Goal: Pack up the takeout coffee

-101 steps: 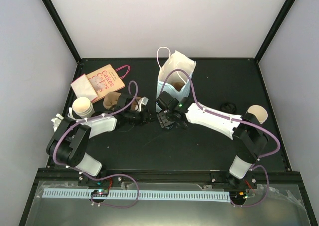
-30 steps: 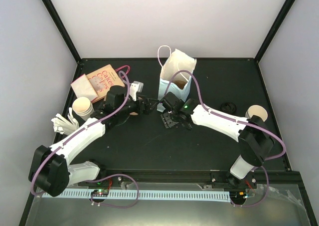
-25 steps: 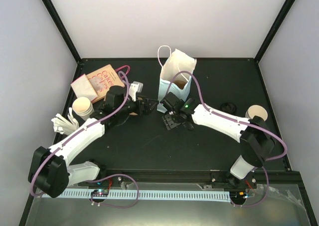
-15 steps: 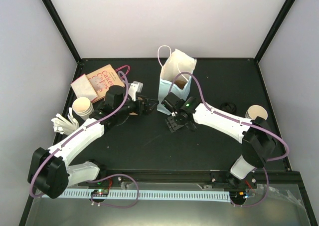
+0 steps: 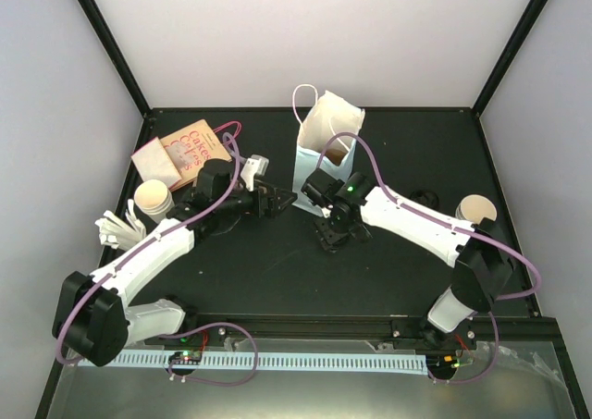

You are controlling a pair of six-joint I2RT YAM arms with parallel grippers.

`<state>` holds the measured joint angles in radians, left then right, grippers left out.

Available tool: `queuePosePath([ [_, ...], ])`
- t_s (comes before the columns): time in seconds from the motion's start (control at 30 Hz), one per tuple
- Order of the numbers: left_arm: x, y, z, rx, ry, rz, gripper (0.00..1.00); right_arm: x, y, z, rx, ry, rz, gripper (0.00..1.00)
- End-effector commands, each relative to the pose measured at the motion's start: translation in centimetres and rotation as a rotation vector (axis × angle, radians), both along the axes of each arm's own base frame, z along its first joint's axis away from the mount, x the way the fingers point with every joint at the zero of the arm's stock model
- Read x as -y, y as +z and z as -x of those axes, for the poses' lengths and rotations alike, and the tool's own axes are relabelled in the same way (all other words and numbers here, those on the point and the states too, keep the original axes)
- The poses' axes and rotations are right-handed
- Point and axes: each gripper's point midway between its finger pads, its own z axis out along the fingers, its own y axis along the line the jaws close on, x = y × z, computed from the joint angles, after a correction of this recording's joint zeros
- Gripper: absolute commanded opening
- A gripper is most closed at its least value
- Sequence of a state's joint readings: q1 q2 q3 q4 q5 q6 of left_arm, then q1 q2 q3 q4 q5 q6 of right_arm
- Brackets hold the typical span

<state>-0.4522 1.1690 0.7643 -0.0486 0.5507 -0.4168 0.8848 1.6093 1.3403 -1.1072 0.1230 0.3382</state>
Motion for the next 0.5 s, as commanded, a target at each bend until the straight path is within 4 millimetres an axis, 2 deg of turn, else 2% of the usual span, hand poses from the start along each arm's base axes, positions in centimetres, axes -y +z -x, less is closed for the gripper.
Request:
queuePosePath([
  [0.0, 0.3, 0.3, 0.3, -0.042, -0.036, 0.022, 0.99, 0.4, 0.0, 1.3, -0.076, 0.025, 0.018, 0.74],
  [0.27, -1.7, -1.0, -0.6, -0.079, 0.089, 0.010, 0.99, 0.2, -1.0, 1.5, -0.098, 0.029, 0.028, 0.74],
  [0.47, -1.3, -1.1, -0.2, -0.088, 0.040, 0.038, 0.99, 0.4, -1.4, 1.1, -0.082, 0.016, 0.045, 0.75],
])
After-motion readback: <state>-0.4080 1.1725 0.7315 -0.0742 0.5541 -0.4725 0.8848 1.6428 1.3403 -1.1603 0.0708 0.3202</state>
